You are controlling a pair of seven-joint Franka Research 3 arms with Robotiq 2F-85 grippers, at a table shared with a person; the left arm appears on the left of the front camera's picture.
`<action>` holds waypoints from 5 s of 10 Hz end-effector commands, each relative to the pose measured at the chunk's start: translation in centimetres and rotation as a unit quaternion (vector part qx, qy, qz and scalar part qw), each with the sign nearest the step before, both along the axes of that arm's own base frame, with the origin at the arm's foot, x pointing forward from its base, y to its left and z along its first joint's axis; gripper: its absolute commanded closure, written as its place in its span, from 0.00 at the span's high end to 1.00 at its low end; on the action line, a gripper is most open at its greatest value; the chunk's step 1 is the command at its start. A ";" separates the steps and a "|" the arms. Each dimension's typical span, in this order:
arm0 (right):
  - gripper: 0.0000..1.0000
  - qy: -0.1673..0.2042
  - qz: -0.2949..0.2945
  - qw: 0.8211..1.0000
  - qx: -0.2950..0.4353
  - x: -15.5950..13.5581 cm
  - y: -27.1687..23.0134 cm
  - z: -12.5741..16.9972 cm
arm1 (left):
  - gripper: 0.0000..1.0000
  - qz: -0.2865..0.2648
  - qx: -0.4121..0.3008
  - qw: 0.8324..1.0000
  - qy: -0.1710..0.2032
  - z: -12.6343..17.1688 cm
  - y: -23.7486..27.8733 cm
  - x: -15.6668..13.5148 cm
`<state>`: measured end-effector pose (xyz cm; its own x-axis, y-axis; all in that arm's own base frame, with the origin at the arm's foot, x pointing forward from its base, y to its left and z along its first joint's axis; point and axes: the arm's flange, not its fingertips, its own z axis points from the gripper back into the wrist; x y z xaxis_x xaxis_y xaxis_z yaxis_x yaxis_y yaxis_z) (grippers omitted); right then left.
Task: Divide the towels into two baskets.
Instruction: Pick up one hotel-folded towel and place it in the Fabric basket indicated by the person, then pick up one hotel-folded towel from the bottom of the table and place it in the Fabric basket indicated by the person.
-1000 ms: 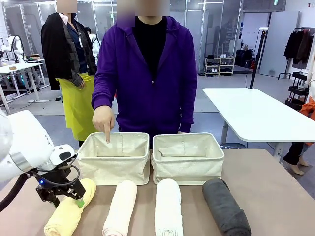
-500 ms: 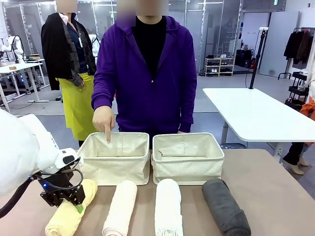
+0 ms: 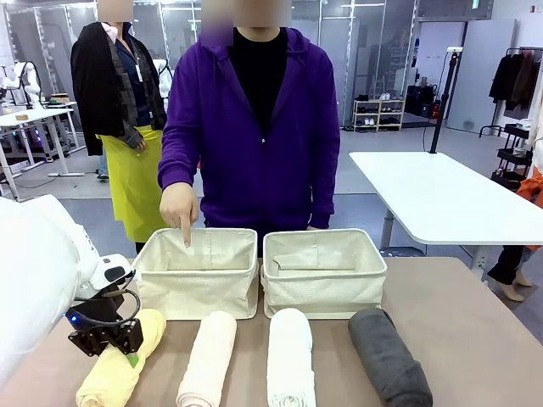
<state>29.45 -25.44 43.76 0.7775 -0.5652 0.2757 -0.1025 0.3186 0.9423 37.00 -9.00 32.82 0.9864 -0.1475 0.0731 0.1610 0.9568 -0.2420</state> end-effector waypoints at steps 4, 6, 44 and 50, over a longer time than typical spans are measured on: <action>1.00 -0.011 -0.002 1.000 0.002 -0.1 0.0 0.3 | 0.34 -0.002 0.005 1.000 -0.003 -0.1 -0.1 0.1; 1.00 -0.011 -0.002 1.000 0.002 -0.1 0.0 0.3 | 0.41 -0.068 0.024 0.997 -0.026 2.9 -0.9 -0.3; 1.00 -0.011 -0.002 1.000 0.002 -0.1 0.0 0.3 | 1.00 -0.624 0.202 0.704 -0.273 8.2 -11.7 21.7; 1.00 -0.011 -0.002 1.000 0.002 -0.1 0.0 0.3 | 1.00 -0.624 0.202 0.704 -0.273 8.2 -11.7 21.7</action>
